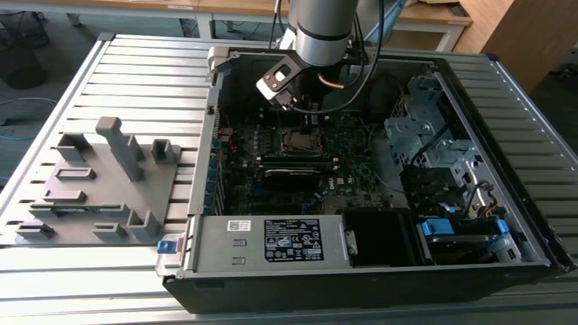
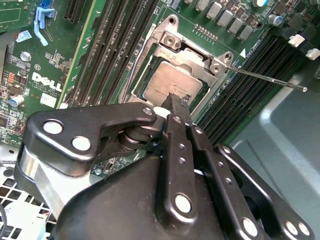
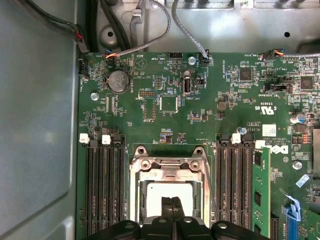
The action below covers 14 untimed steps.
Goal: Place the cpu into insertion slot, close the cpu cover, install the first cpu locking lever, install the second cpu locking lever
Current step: 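Close the cpu cover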
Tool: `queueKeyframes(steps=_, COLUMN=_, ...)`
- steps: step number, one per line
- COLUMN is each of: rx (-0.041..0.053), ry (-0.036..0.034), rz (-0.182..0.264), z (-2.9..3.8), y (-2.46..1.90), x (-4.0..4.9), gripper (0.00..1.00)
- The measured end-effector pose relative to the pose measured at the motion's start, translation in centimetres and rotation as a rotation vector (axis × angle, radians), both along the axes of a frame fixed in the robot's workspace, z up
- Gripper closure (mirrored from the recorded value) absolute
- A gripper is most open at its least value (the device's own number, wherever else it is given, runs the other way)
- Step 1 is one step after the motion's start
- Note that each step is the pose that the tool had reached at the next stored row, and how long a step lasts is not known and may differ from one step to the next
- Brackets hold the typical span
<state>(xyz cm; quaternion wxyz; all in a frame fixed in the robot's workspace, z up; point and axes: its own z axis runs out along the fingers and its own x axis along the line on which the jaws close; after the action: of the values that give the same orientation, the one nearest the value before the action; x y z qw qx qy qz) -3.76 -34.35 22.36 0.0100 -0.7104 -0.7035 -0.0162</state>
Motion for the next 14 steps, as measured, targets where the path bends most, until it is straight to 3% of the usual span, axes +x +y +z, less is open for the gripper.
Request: queueKeyframes(steps=14, rx=0.0, ry=0.0, rz=0.0, z=-0.37, y=0.0, x=-0.56, gripper=0.9)
